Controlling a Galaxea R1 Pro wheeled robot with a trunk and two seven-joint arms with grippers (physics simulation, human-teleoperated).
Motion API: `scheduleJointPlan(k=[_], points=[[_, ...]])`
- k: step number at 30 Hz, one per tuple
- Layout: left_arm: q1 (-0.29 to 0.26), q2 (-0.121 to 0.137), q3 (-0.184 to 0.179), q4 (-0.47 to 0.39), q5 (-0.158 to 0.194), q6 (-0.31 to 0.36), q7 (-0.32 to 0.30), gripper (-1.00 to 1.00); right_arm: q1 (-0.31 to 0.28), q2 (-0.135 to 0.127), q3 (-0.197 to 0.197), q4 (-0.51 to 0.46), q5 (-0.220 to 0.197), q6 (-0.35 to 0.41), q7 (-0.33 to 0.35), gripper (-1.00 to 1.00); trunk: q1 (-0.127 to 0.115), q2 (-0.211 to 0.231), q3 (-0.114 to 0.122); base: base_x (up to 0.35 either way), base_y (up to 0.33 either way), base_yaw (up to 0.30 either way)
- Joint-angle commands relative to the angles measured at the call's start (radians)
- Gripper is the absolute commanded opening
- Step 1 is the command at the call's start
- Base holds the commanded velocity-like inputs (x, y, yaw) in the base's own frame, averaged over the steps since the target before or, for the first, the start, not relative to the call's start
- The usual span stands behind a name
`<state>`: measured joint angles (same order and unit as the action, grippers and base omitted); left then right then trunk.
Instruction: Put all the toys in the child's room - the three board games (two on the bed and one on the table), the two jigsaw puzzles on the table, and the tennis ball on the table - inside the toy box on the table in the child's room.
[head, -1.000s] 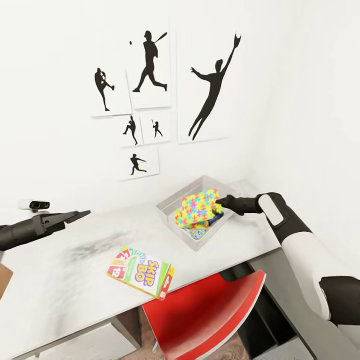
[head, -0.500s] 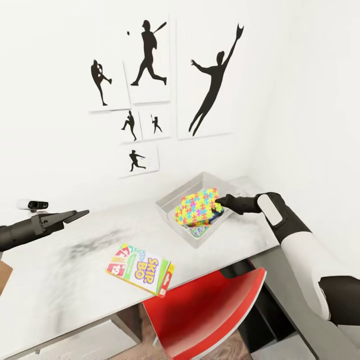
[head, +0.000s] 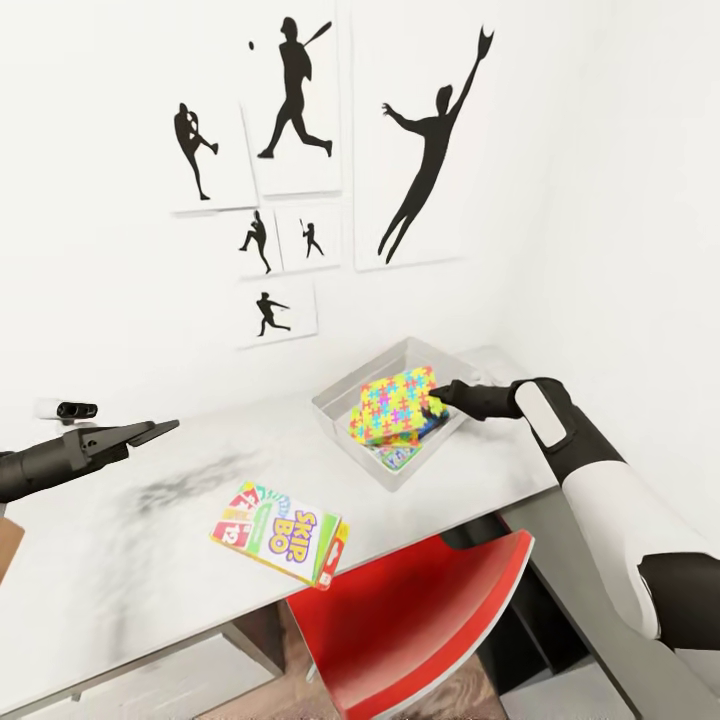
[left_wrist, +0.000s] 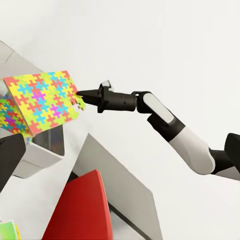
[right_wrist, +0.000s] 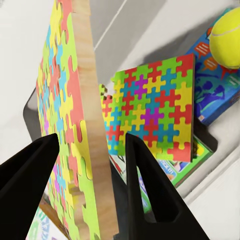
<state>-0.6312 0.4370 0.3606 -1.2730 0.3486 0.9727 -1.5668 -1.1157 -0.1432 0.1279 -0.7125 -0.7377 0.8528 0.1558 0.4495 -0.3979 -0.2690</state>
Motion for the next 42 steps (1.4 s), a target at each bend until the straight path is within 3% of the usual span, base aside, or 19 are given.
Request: scheduleJointPlan(k=[1,17,34,42], points=[[-0.001,0.0,0.0,0.0,-0.001,0.011,-0.004,1.0,-0.001,-0.001,0.003,-0.003,0.009,0.002,0.008,-1.0,0.001,-0.002,-0.004,0.0,0.0,0.0],[-0.001,0.0,0.0,0.0,-0.002,0.011,-0.004,1.0,-0.001,-0.001,0.001,-0.022,0.009,-0.013,0.009,-1.0,0.001,-0.002,-0.029,0.0,0.0,0.0],[-0.001,0.0,0.0,0.0,-0.002,0.011,-0.004,1.0,-0.001,0.001,0.001,-0.056,0.009,-0.014,0.008,-1.0,0.001,-0.002,-0.03,0.0,0.0,0.0],[-0.001,0.0,0.0,0.0,-0.002,0.011,-0.004,1.0,-0.001,0.026,0.002,-0.053,0.012,-0.014,0.008,-1.0,0.001,-0.002,-0.03,0.0,0.0,0.0]])
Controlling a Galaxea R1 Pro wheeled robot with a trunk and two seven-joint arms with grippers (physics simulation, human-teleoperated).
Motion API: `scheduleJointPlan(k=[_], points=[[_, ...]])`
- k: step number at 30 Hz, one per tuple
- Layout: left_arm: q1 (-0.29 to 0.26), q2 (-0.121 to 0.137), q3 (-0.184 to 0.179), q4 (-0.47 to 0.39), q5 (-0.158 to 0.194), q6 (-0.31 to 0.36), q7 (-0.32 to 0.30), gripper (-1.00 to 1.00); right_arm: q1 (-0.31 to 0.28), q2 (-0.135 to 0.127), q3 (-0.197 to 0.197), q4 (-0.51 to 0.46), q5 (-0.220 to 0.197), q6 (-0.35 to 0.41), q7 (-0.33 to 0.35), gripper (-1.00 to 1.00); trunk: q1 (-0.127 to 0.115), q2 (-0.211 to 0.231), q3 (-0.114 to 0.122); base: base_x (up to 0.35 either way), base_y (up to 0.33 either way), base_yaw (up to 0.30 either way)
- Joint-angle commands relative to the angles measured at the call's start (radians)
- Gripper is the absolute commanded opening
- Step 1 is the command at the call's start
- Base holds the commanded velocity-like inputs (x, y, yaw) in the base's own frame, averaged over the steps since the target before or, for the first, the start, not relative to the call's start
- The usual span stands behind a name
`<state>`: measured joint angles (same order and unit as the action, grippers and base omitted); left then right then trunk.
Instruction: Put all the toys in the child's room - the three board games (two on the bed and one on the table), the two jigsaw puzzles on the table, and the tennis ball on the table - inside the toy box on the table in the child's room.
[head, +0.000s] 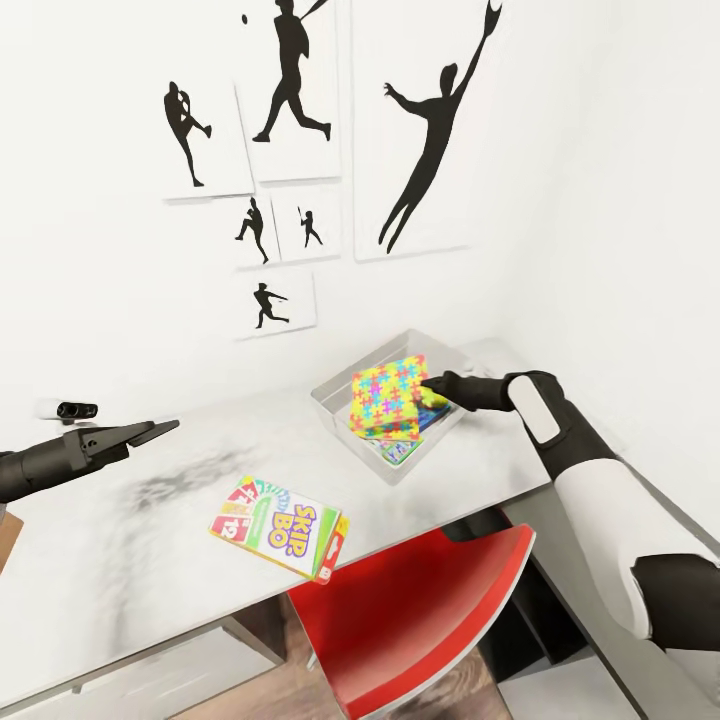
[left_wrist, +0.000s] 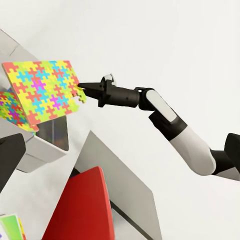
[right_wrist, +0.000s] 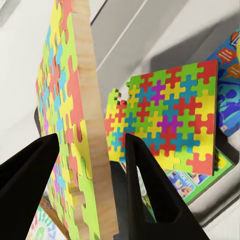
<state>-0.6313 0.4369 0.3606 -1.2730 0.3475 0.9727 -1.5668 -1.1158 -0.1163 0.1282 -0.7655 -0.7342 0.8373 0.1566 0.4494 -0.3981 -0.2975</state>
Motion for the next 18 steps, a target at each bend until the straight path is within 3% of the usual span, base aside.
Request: scheduleJointPlan(k=[1,18], points=[[-0.001,0.0,0.0,0.0,-0.001,0.011,-0.004,1.0,-0.001,0.0,0.002,0.0,0.008,0.002,0.008,-1.0,0.001,-0.002,-0.002,0.0,0.0,0.0],[-0.001,0.0,0.0,0.0,-0.001,0.011,-0.004,1.0,-0.001,0.002,0.002,0.003,0.009,0.0,0.008,-1.0,0.001,-0.002,-0.002,0.0,0.0,0.0]])
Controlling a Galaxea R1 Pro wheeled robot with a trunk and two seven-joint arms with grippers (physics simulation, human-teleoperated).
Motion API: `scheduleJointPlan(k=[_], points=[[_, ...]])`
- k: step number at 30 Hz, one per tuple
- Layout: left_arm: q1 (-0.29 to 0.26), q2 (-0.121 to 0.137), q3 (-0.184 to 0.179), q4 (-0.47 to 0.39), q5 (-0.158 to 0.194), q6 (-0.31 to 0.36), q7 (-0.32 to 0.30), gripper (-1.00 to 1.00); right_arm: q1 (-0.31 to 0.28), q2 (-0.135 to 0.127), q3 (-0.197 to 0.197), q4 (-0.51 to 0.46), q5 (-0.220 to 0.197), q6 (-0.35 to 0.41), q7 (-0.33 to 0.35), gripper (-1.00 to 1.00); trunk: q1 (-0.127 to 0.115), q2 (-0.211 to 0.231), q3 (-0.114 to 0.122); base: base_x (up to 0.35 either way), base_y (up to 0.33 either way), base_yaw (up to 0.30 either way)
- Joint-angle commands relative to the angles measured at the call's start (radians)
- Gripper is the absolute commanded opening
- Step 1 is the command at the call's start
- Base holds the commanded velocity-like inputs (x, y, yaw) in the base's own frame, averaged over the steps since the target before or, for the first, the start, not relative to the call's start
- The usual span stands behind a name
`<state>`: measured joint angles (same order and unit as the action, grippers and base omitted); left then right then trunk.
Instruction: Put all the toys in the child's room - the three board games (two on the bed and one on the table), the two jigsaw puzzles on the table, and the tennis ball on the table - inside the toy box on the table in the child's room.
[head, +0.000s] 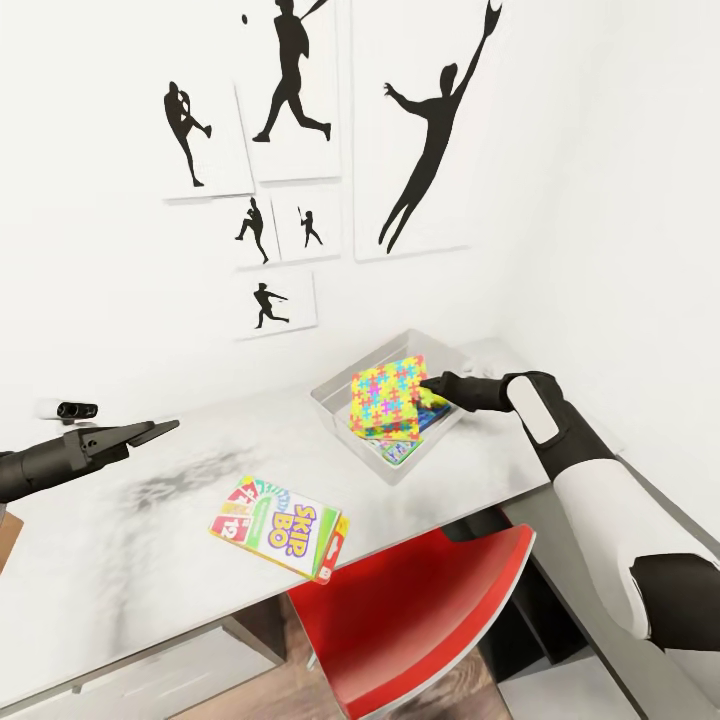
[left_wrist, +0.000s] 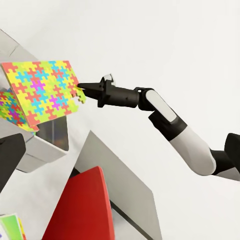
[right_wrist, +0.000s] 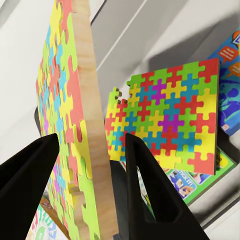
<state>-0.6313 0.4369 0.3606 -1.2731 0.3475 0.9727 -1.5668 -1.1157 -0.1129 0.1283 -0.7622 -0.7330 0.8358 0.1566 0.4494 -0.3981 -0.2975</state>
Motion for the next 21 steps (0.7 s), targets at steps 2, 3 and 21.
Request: scheduleJointPlan(k=[2,3,21], points=[[-0.001,0.0,0.0,0.0,-0.001,0.01,-0.004,1.0,-0.001,-0.001,0.002,0.0,0.008,0.002,0.008,-1.0,0.001,-0.002,-0.002,0.0,0.0,0.0],[-0.001,0.0,0.0,0.0,-0.001,0.01,-0.004,1.0,-0.001,-0.002,0.002,0.0,0.008,0.002,0.008,-1.0,0.001,-0.002,-0.002,0.0,0.0,0.0],[-0.001,0.0,0.0,0.0,-0.002,0.01,-0.004,1.0,-0.001,-0.002,0.002,0.0,0.008,0.002,0.006,1.0,0.001,-0.002,-0.002,0.0,0.0,0.0]])
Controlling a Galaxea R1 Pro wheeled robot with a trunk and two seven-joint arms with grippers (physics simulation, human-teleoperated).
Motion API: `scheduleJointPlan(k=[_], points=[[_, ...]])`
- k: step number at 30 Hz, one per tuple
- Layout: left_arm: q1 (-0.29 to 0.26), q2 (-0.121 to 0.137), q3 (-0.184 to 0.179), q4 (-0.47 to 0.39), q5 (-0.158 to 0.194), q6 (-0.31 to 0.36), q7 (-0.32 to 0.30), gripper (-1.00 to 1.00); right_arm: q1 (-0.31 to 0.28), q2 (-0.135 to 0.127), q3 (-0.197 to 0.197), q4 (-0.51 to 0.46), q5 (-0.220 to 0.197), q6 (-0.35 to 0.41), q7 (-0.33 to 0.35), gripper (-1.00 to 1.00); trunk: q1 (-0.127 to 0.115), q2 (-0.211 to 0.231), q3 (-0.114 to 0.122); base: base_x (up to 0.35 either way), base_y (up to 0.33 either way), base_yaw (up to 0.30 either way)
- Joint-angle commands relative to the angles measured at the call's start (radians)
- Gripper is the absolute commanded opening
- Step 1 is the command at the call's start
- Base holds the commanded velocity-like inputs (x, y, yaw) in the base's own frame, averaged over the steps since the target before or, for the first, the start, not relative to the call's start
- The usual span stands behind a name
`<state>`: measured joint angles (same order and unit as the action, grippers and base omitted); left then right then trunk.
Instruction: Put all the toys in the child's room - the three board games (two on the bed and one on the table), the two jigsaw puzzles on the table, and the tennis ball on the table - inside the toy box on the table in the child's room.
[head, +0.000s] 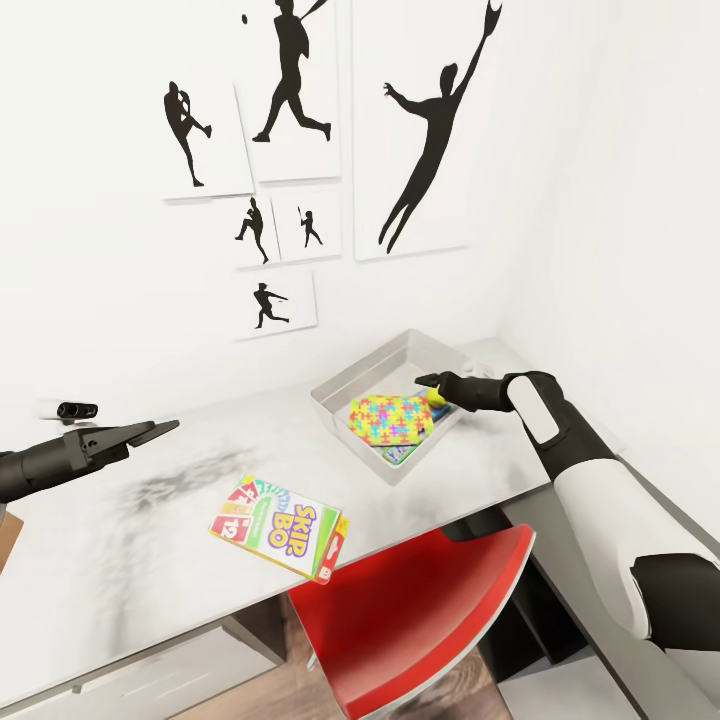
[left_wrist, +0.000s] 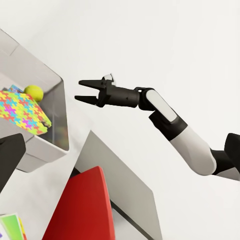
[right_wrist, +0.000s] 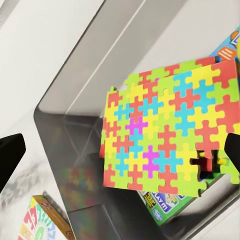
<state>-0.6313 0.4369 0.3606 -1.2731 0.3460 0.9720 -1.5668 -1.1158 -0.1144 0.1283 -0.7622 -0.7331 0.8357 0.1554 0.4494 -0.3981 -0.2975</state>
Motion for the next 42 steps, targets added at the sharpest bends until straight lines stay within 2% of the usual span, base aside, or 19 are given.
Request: scheduleJointPlan(k=[1,18,42], points=[[-0.001,0.0,0.0,0.0,-0.001,0.011,-0.004,1.0,-0.001,-0.001,0.002,0.0,0.008,0.002,0.007,1.0,0.001,-0.002,-0.002,0.0,0.0,0.0],[-0.001,0.0,0.0,0.0,0.0,0.011,-0.004,1.0,0.001,-0.003,0.001,-0.008,0.006,0.002,0.009,1.0,0.001,-0.002,-0.001,0.0,0.0,0.0],[-0.001,0.0,0.0,0.0,0.002,0.011,-0.004,1.0,0.004,-0.002,0.003,-0.02,0.006,0.0,0.007,1.0,0.001,-0.002,0.036,-0.066,0.029,0.0]])
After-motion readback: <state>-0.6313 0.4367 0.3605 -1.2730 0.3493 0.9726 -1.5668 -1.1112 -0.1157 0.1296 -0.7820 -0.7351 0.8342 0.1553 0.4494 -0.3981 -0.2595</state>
